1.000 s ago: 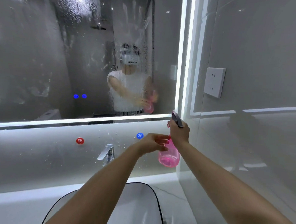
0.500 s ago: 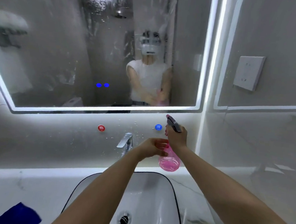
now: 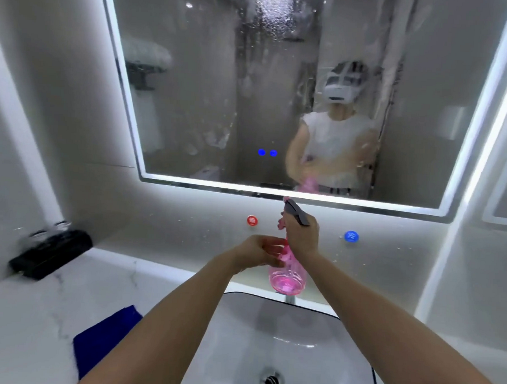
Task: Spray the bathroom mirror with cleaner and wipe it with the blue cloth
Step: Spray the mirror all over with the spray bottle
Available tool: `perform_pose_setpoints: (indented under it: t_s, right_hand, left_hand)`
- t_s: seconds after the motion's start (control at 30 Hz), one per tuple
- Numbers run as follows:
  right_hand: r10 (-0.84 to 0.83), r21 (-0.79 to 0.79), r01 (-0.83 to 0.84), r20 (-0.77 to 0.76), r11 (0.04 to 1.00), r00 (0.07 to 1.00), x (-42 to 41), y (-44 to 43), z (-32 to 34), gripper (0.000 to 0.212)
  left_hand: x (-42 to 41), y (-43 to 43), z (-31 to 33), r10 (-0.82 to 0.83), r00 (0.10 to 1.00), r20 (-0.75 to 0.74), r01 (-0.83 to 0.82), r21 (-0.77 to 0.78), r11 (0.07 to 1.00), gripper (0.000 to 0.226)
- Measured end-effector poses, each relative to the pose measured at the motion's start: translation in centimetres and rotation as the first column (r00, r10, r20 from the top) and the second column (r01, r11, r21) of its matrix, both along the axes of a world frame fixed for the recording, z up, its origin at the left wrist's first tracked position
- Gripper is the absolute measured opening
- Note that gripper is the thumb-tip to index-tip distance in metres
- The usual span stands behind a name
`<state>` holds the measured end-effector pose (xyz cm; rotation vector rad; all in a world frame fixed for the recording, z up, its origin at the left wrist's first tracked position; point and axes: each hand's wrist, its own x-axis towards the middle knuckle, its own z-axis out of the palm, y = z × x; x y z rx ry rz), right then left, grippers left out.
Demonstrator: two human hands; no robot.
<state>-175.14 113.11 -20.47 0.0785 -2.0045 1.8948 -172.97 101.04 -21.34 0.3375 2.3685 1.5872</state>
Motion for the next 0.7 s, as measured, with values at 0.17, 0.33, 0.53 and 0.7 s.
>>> perform_pose_setpoints:
  t_s: [0.17,0.33,0.53,0.7]
  right_hand:
    - [0.077,0.047,-0.077,0.003,0.996,0.997,-0.1,-3.3,0.5,0.028]
    - [0.158,0.077,-0.159,0.018,0.984,0.987,-0.4,-5.2,0.4,0.022]
    - [0.177,0.042,-0.177,0.007,0.983,0.984,-0.9,-5.5,-0.5,0.026]
    - [0.132,-0.091,-0.129,0.022,0.987,0.991,-1.0,-3.0,-1.4,0.033]
  left_hand:
    - [0.5,-3.2,0.4,0.062,0.998,-0.005,-0.062,0.006,0.998,0.057]
    - [0.9,-5.3,0.2,0.084,0.996,0.013,-0.084,0.013,0.996,0.056]
    - [0.9,-5.7,-0.2,0.078,0.997,0.021,-0.078,-0.001,0.997,0.054]
    - [0.0,-3.6,-0.5,0.060,0.998,0.000,-0.060,-0.024,0.998,0.053]
